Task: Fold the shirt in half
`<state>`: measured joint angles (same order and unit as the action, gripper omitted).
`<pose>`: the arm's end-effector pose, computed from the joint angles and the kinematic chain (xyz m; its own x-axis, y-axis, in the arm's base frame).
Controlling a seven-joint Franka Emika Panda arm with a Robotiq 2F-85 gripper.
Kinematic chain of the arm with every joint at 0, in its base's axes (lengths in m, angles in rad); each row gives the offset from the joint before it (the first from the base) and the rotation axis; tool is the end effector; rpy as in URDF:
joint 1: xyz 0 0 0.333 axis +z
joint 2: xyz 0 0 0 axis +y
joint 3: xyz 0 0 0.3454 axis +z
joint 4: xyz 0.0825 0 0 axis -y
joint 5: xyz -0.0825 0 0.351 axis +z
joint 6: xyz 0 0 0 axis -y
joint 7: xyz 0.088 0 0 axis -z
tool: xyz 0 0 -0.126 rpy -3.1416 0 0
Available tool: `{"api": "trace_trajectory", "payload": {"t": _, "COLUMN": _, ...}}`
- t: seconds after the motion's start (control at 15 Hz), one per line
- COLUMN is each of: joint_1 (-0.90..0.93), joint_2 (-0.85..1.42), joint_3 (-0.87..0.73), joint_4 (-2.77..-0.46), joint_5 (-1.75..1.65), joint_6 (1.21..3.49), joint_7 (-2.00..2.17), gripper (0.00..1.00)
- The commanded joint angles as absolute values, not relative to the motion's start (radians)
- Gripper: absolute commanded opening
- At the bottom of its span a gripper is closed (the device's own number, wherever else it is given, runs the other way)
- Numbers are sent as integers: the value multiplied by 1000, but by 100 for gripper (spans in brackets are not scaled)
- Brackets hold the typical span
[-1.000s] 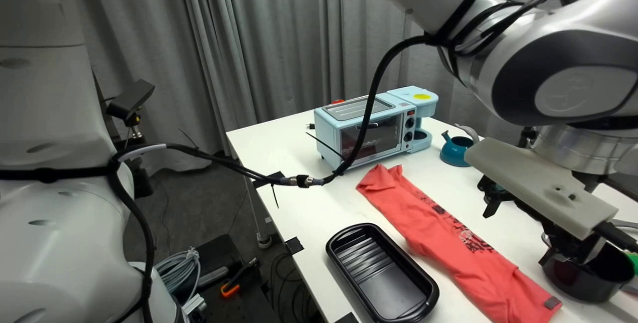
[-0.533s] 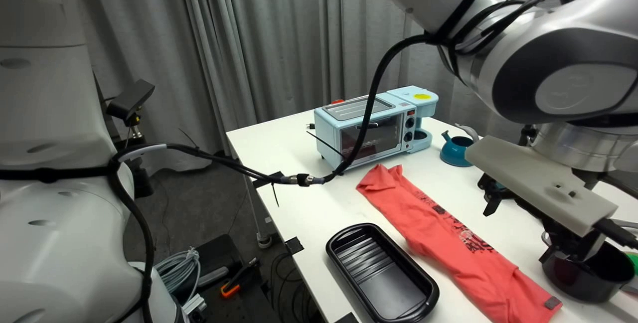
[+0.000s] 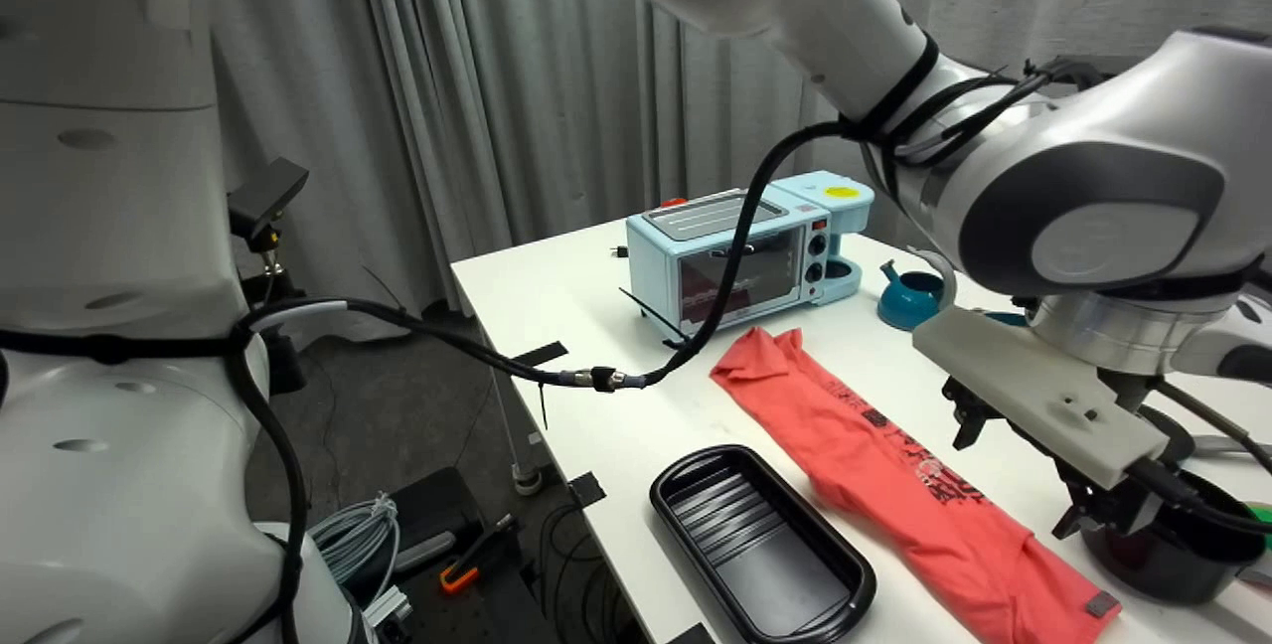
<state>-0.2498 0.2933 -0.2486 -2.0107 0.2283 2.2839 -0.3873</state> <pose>0.5174 -0.2642 0.3435 0.9679 -0.2500 0.0250 -0.2465 -0.9642 -0.0975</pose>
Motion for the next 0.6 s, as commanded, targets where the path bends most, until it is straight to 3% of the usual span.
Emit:
{"api": "trace_trajectory", "payload": {"t": 0.0, "joint_1": -286, "joint_2": 392, "joint_3": -217, "joint_4": -1936, "joint_5": 217, "joint_6": 2327, "joint_7": -337, "gripper": 100}}
{"api": "trace_trajectory", "payload": {"t": 0.53, "joint_1": -330, "joint_2": 624, "joint_3": -200, "joint_4": -1754, "joint_5": 197, "joint_6": 2367, "joint_7": -228, "gripper": 100}}
